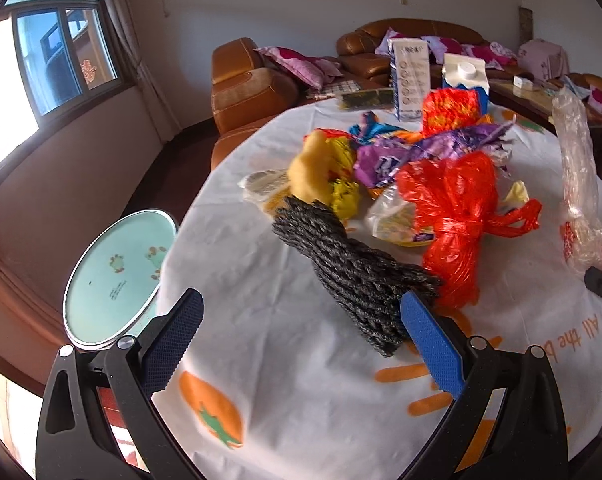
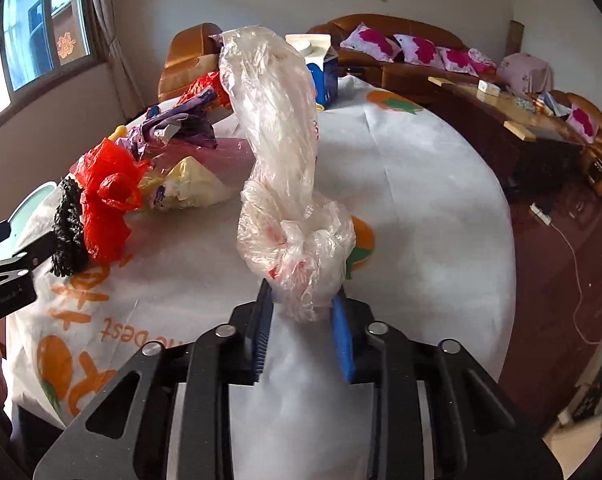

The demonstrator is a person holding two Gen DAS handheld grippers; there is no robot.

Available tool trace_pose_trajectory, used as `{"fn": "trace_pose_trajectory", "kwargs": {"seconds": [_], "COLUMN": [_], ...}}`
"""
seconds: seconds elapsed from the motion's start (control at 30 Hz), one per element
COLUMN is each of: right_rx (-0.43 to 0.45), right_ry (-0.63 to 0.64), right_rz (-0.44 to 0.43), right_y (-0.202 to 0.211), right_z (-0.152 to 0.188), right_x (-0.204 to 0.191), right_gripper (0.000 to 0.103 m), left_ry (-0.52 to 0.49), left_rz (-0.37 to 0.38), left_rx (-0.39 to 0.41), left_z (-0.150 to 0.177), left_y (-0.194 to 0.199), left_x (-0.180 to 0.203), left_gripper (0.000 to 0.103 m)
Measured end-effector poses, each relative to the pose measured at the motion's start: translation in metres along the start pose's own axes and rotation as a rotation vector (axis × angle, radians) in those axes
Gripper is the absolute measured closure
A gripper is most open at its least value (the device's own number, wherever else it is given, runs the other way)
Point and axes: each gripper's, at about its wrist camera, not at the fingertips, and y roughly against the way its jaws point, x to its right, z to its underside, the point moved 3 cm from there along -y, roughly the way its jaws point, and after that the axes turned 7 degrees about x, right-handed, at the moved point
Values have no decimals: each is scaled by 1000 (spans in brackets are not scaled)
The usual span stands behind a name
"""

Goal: Collect trash
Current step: 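Carry the black mesh net and clear bag over the teal bin and release both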

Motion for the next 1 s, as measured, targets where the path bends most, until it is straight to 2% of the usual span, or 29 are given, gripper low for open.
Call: {"fn": "trace_pose_trajectory", "kwargs": {"seconds": [0.13,0.3,0.47,0.53,0.6,0.63,0.7,0.8,1.0], "right_rx": [25,31,43,43,55,61,76,102,166], "right_ry": [32,21,30,28,33,36,50,79,125], "right_rz": [-7,-23,-18,-21,-21,-25,-29,-35,-67], "right_y": [4,6,8,6,8,10,14,22,43], "right_z": [3,4,5,2,1,0,0,-3,-19], "right_x": [-4,-2,1,1,-1,-3,-7,-17,-38], "right_gripper": [78,78,78,79,79,79,80,81,81], "left_ry": [10,4,-3,24,48,56,52,57,6], "left_rz": [8,22,13,51,105,134,169,200,156], "left_rx": [-27,26,-36,-79,-101,-100,-104,-98,-41], "left_z": [-1,-9,1,7,11,12,12,11,7], "left_y": [-2,18,-5,-14,-15,-13,-13,-10,12], "left_x": [3,9,11,8,3,1,-3,-12,-47], "left_gripper": [6,6,7,15,40,45,76,85,86]}}
